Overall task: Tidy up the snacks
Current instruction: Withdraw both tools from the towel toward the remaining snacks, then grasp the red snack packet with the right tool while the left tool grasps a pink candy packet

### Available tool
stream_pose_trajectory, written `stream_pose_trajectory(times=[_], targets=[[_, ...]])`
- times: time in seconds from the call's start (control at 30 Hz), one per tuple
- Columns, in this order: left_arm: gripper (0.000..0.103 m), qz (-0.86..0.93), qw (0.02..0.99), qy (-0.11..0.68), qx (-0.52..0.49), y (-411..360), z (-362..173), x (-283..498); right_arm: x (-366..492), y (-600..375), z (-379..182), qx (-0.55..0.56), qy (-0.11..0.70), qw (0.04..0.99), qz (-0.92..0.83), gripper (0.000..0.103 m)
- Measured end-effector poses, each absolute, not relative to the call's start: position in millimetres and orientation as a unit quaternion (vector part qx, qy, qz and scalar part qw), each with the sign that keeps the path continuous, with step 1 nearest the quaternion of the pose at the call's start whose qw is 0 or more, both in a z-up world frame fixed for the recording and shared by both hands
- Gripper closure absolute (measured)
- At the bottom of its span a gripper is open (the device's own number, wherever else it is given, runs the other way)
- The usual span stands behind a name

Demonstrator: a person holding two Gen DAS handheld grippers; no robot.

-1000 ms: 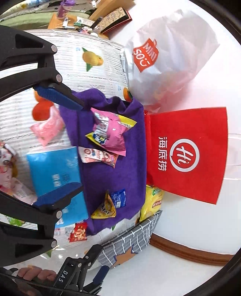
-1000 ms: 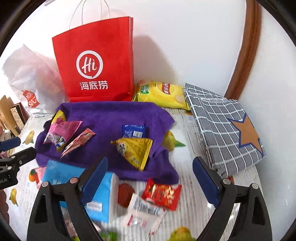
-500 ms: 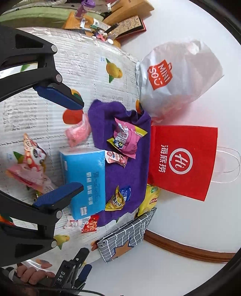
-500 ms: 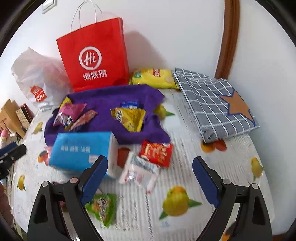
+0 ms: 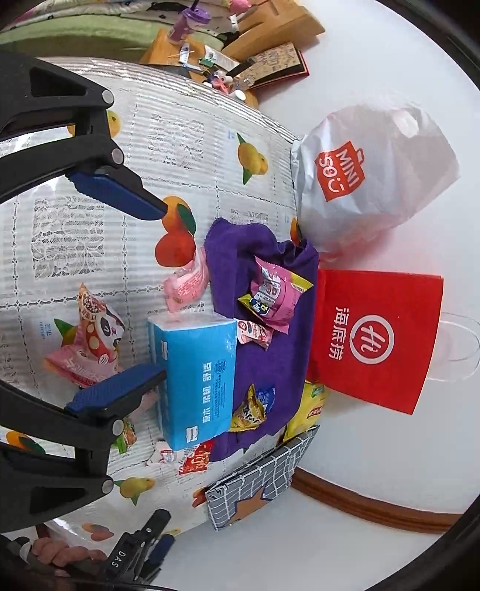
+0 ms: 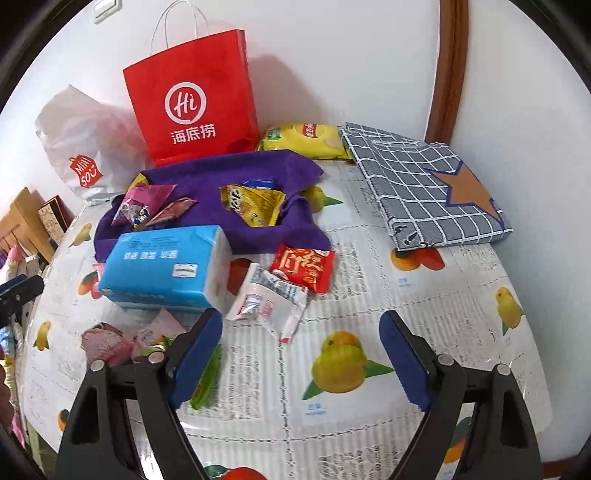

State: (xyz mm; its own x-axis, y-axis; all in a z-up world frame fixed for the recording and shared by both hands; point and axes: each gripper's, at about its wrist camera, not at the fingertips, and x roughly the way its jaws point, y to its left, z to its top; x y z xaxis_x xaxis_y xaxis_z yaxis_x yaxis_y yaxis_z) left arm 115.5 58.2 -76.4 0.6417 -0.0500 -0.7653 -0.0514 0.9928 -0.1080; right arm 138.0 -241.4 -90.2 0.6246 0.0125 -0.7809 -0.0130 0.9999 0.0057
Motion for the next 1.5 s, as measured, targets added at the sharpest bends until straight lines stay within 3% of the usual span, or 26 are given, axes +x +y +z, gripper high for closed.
stream_pose_trajectory(times=[0.13, 0.53, 0.7, 1.27, 1.33, 1.4, 1.5], targets=[[0.024, 0.002, 0.904, 0.423, -0.069, 62.7, -82.2, 120.2, 142.5, -251.3, -100.4, 0.016, 0.443, 0.897, 0.007, 0.022], [0.024, 0.012, 0.889, 0.449, -0.088, 83.8, -107.5, 150.1, 183.0, -249.5, -137.6, 0.036, 0.461, 0.886, 0.022, 0.021], [0.025, 0.020, 0.884, 0.457, -0.094, 92.7, -115.5, 162.5, 207.2, -252.2, -147.8, 0.049, 0.463, 0.885, 0.021, 0.029], [0.024, 0.050, 0.871, 0.476, -0.110, 119.0, -134.3, 191.4, 267.1, -241.3, -185.6, 0.030, 0.485, 0.874, -0.003, 0.036], [0.024, 0.051, 0.871, 0.477, -0.112, 121.7, -135.0, 190.7, 266.6, -235.9, -187.9, 0.003, 0.482, 0.876, -0.008, 0.040], [0.024, 0.054, 0.870, 0.477, -0.112, 124.4, -135.2, 188.4, 263.6, -233.4, -187.4, -0.006, 0.475, 0.880, 0.002, 0.052], [0.024, 0.053, 0.869, 0.479, -0.114, 126.4, -135.8, 183.7, 260.9, -234.3, -183.8, 0.001, 0.478, 0.878, 0.010, 0.055]])
